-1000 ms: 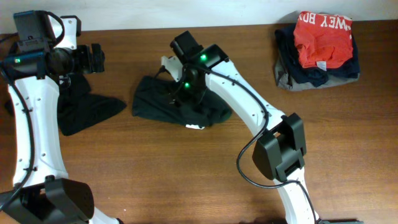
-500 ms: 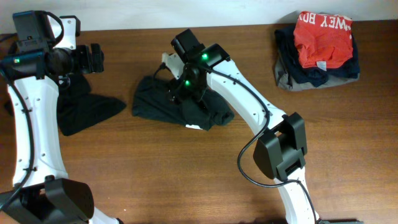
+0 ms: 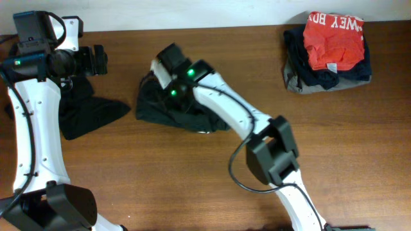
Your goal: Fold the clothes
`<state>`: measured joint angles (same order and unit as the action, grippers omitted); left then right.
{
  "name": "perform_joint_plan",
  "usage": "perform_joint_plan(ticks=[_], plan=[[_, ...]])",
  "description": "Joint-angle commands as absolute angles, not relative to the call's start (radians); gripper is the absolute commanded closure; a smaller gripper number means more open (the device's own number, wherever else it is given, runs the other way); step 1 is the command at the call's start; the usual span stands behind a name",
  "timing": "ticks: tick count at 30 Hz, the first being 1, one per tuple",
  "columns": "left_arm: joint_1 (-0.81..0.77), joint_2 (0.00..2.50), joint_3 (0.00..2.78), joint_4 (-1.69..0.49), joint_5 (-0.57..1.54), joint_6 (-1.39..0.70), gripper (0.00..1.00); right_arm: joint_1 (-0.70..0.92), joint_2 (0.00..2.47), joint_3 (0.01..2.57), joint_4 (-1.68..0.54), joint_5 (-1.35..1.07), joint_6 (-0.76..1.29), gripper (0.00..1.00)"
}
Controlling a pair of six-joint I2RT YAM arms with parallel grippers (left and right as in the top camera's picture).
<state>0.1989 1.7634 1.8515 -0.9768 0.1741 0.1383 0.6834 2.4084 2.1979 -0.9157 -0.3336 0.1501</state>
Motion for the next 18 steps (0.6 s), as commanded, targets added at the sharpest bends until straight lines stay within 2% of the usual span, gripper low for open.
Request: perform_joint_plan(ticks=[1, 4, 5, 9, 15, 18], plan=[[0.207, 1.769, 1.861, -0.974, 0.167, 0.137, 0.01, 0.695, 2.415, 2.216, -0.928, -0.348, 0.173, 0.75], [0.207, 1.769, 1.861, -0.974, 0.167, 0.137, 0.01, 0.677, 2.381, 2.228, -0.971, -0.363, 0.151, 0.37], [0.207, 1.769, 1.861, -0.974, 0.167, 0.137, 0.01, 0.671, 2.373, 2.236, -0.985, -0.363, 0.151, 0.32], [0.207, 1.769, 1.861, -0.974, 0.167, 0.138, 0.01, 0.624, 2.325, 2.347, -1.132, -0.361, 0.151, 0.24], [0.207, 1.769, 1.861, -0.974, 0.142, 0.137, 0.01, 0.487, 2.281, 2.551, -1.444, -0.355, 0.202, 0.22], [0.207, 1.769, 1.861, -0.974, 0.133, 0.137, 0.01, 0.363, 2.28, 2.606, -1.598, -0.359, 0.219, 0.2]])
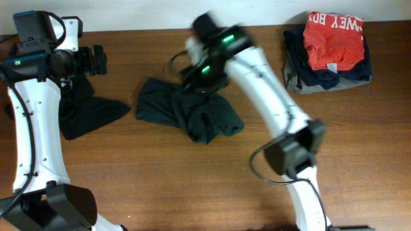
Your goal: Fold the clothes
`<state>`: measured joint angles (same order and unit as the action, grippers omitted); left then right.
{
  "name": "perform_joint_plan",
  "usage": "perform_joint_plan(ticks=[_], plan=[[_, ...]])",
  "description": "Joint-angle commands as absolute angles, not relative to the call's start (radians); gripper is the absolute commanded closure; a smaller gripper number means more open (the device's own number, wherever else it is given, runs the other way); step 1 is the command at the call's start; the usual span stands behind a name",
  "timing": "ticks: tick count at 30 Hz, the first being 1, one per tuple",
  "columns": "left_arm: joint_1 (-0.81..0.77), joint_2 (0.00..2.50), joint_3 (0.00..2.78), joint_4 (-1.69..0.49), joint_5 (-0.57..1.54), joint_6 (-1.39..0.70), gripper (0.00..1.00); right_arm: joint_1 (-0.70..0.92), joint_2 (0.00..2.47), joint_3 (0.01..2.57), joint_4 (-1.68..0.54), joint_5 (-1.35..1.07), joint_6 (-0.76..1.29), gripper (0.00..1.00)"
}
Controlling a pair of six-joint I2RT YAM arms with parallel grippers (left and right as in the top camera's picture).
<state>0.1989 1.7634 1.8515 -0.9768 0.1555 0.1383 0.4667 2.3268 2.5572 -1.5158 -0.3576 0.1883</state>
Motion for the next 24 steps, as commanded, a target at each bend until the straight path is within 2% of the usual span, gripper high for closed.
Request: perform_joint_plan(ticks=[1, 3, 10, 15, 24], plan=[[0.207, 1.769, 1.861, -0.974, 0.133, 0.137, 0.01, 0.329, 2.28, 2.605, -1.636, -0.358, 0.218, 0.2], [0.207, 1.769, 1.861, -0.973, 0.133, 0.137, 0.01, 0.265, 2.28, 2.588, -1.7, -0.358, 0.216, 0.2], [0.207, 1.77, 1.861, -0.973, 0.133, 0.137, 0.01, 0.144, 2.279, 2.339, -1.682, -0.475, 0.145, 0.2], [0.207, 1.77, 1.861, -0.968, 0.134, 0.137, 0.01, 0.17, 2.279, 2.121, -1.589, -0.559, 0.104, 0.2], [0.205, 1.773, 1.861, -0.959, 0.134, 0.137, 0.01, 0.214, 2.279, 1.884, -1.413, -0.558, 0.101, 0.21]])
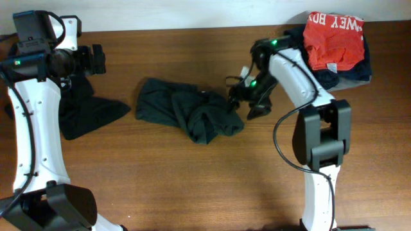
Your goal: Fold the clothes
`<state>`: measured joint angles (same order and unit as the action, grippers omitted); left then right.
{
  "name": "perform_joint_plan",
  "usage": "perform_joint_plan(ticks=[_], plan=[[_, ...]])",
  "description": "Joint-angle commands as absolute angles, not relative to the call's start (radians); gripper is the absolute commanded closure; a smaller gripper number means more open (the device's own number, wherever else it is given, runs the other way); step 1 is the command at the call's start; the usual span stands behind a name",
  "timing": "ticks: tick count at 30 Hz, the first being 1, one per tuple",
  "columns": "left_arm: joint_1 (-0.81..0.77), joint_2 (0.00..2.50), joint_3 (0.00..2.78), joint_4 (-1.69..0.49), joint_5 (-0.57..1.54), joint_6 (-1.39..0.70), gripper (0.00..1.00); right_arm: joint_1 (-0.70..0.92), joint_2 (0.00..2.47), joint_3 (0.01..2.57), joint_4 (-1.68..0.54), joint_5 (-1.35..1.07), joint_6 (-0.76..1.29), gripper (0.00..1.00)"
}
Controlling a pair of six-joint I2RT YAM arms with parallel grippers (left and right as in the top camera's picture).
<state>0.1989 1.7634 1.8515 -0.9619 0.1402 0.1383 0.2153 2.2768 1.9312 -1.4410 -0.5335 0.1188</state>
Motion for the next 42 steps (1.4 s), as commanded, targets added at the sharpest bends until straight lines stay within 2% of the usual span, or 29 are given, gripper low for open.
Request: perform_joint_plan(ticks=[1, 7, 9, 11, 15, 21, 28, 42], plan=[[0.205, 1.774, 1.861, -0.959, 0.134, 0.137, 0.01, 0.214, 2.279, 1.865, -1.392, -0.556, 0.101, 0.22], [0.205, 1.774, 1.861, -0.959, 0.134, 0.137, 0.01, 0.22, 2.279, 1.776, -1.248, -0.546, 0.102, 0.27], [0.205, 1.774, 1.861, -0.96, 0.134, 0.137, 0.01, 0.22, 2.279, 1.771, -1.225, -0.546, 0.102, 0.48], [0.205, 1.774, 1.861, -0.961, 0.134, 0.136, 0.01, 0.222, 2.279, 1.771, -1.219, -0.546, 0.101, 0.62], [0.205, 1.775, 1.861, -0.963, 0.134, 0.136, 0.01, 0.236, 2.279, 1.771, -1.205, -0.546, 0.106, 0.96], [0.205, 1.775, 1.861, -0.962, 0.134, 0.137, 0.01, 0.25, 2.234, 1.876, -1.235, -0.576, 0.113, 0.96], [0.205, 1.775, 1.861, -0.96, 0.134, 0.136, 0.01, 0.315, 2.186, 2.135, -1.283, -0.576, 0.162, 0.96], [0.205, 1.775, 1.861, -0.96, 0.134, 0.137, 0.01, 0.56, 2.268, 2.176, -0.826, -0.531, 0.345, 0.92]])
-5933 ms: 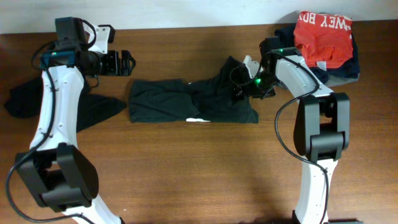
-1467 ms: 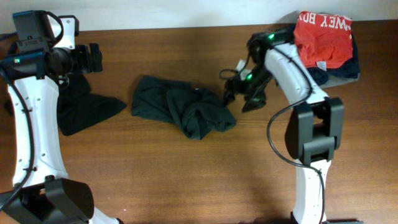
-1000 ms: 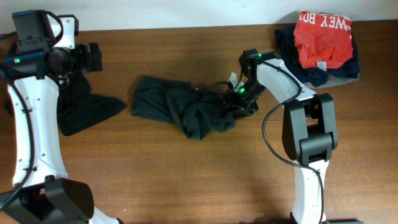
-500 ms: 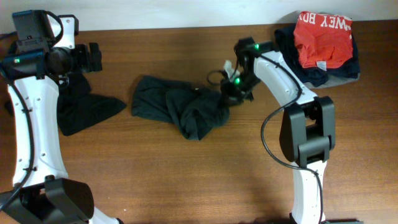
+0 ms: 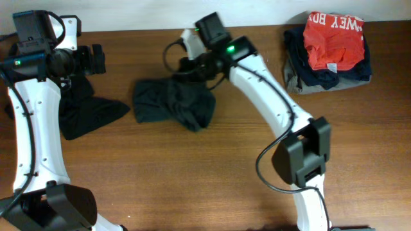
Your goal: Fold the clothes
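A dark green garment lies crumpled in the middle of the table, bunched into a compact heap. My right gripper hovers at the garment's far edge; the arm hides its fingers, so whether they hold cloth is unclear. My left gripper is at the far left with its fingers apart and nothing between them, just above a second dark garment that lies spread below it.
A stack of folded clothes, with an orange-red piece on top of dark and grey ones, sits at the back right corner. The table's back edge runs close behind both grippers.
My right gripper has moved from the green garment's right end to its far edge, left of centre. The garment's right lobe is gone; the heap is now narrower and lies further left.
At first my right gripper was down on the middle of the green garment. Then it was behind the garment, which lay spread wider to the right. Later it stood at the garment's right end, and now it is at the far edge over a narrower heap. The left arm stayed still.
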`<state>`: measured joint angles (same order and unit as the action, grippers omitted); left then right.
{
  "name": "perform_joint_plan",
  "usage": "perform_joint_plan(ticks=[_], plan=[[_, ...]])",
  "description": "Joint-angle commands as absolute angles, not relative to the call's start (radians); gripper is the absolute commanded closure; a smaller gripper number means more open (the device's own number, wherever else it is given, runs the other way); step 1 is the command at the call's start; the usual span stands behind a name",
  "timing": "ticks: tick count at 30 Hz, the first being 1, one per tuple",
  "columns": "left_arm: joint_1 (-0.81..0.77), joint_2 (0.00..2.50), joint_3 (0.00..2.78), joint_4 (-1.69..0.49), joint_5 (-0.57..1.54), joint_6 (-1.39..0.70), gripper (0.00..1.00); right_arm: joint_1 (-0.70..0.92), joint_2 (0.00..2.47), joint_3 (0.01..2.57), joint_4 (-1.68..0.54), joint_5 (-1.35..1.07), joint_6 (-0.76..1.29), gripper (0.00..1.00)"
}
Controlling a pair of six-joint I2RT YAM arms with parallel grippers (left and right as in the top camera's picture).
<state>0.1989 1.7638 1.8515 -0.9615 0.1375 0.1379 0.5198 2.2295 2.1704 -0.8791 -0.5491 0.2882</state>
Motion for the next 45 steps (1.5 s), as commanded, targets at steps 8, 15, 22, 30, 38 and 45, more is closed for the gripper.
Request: perform_joint_plan(ticks=[8, 15, 22, 30, 38, 45], plan=[[0.205, 1.803, 1.861, -0.962, 0.138, 0.136, 0.01, 0.651, 2.339, 2.176, -0.599, -0.493, 0.353, 0.63], [0.206, 1.834, 1.861, -0.954, 0.137, 0.137, 0.01, 0.622, 2.32, 2.179, -0.654, -0.5, 0.344, 0.27], [0.206, 1.834, 1.861, -0.944, 0.138, 0.137, 0.01, 0.474, 2.237, 2.179, -0.868, -0.522, 0.281, 0.22], [0.205, 1.835, 1.861, -0.936, 0.138, 0.136, 0.01, 0.443, 2.255, 2.12, -1.084, -0.459, 0.14, 0.39], [0.205, 1.835, 1.861, -0.937, 0.138, 0.136, 0.01, 0.552, 2.264, 2.028, -1.045, -0.318, 0.126, 0.49], [0.205, 1.835, 1.861, -0.937, 0.138, 0.136, 0.01, 0.619, 2.27, 1.986, -0.964, -0.212, 0.127, 0.49]])
